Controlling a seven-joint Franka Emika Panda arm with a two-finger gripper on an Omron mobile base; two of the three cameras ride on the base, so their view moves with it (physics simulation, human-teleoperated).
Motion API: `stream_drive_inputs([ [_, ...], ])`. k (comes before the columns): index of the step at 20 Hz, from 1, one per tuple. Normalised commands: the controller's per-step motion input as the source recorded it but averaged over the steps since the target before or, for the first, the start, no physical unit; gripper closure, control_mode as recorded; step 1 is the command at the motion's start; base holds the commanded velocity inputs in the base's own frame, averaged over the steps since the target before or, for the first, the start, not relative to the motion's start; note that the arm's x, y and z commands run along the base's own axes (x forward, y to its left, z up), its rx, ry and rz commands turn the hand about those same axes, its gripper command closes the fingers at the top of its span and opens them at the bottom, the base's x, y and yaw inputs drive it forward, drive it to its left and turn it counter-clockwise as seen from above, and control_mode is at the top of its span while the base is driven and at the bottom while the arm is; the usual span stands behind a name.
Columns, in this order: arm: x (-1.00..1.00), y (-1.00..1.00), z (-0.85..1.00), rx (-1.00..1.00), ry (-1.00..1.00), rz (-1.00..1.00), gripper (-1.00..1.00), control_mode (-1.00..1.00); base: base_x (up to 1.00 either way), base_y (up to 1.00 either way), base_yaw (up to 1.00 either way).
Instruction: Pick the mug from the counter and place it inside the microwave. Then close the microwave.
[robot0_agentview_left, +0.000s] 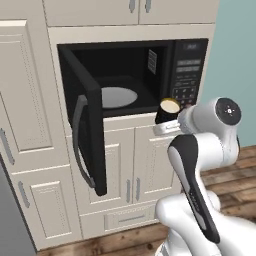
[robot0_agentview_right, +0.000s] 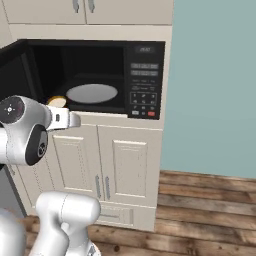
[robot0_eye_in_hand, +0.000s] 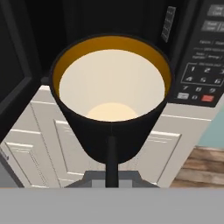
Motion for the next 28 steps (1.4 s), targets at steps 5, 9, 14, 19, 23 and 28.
stream_drive_inputs([
  [5,0.77,0.23,0.26,0.0,0.0,0.01,1.0,-1.0,0.0,0.0,0.0],
  [9,0.67,0.37,0.16,-0.01,0.0,0.0,1.0,-1.0,0.0,0.0,0.0],
  [14,0.34,0.25,0.15,0.0,0.06,0.0,1.0,-1.0,0.0,0.0,0.0],
  [19,0.25,0.02,0.01,0.0,0.03,0.0,1.0,-1.0,0.0,0.0,0.0],
  [23,0.26,0.0,0.0,0.0,0.19,0.03,1.0,-1.0,0.0,0.0,0.0],
  [28,0.15,0.0,0.0,0.0,0.14,0.01,1.0,-1.0,0.0,0.0,0.0],
])
